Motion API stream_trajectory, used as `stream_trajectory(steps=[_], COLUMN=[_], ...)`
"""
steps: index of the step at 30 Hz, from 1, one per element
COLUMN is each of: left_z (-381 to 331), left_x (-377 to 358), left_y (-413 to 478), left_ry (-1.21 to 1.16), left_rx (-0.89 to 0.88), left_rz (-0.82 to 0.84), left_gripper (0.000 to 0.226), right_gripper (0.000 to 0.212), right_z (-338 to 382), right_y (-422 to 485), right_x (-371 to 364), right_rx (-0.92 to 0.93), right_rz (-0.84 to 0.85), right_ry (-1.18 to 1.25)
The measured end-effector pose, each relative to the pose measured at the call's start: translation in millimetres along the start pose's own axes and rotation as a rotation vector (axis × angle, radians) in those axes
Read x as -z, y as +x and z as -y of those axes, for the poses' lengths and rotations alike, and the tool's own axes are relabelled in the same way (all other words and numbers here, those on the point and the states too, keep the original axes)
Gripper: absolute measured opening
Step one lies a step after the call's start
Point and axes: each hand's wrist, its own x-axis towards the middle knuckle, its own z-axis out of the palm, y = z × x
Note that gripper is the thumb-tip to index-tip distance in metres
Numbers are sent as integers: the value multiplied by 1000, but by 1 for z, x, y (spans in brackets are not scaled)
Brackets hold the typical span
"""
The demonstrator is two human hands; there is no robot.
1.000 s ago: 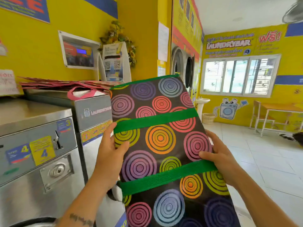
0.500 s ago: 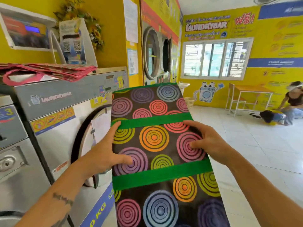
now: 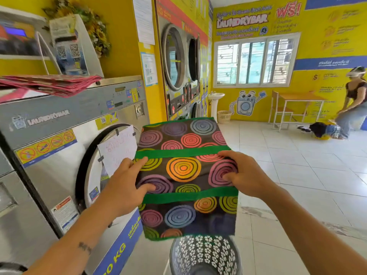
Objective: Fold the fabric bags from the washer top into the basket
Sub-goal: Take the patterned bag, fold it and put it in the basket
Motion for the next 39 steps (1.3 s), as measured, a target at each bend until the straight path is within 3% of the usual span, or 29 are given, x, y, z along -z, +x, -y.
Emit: stream_trajectory(steps=[4, 8, 11, 14, 20, 28, 35, 39], left_z=[8, 11, 11, 10, 7, 8, 12, 13], left_x=[-3, 4, 7, 11, 19, 17, 15, 8], left_y=[0, 0, -1, 2, 12, 12, 10, 15], left_ry=[81, 251, 71, -280, -606, -452, -484, -552], left_rx=[-81, -170, -239, -169, -52, -121, -190, -116], left_rz=[-116, -233, -256, -334, -439, -471, -219, -303], left_gripper=[48, 47, 32, 15, 36, 25, 57, 56], right_gripper=[40, 22, 23, 29, 50, 44, 40, 29], right_z=[0, 1, 8, 14, 33, 29, 19, 16], right_y=[2, 2, 2, 0, -1, 7, 19, 24], right_x=[-3, -6, -4, -4, -14, -23, -28, -31], right_rx=[52, 181, 253, 171, 97, 111, 56, -68], right_rz=[-107, -253, -251, -219, -202, -281, -343, -335], right_ry=[-138, -274, -171, -3, 383, 472, 511, 523])
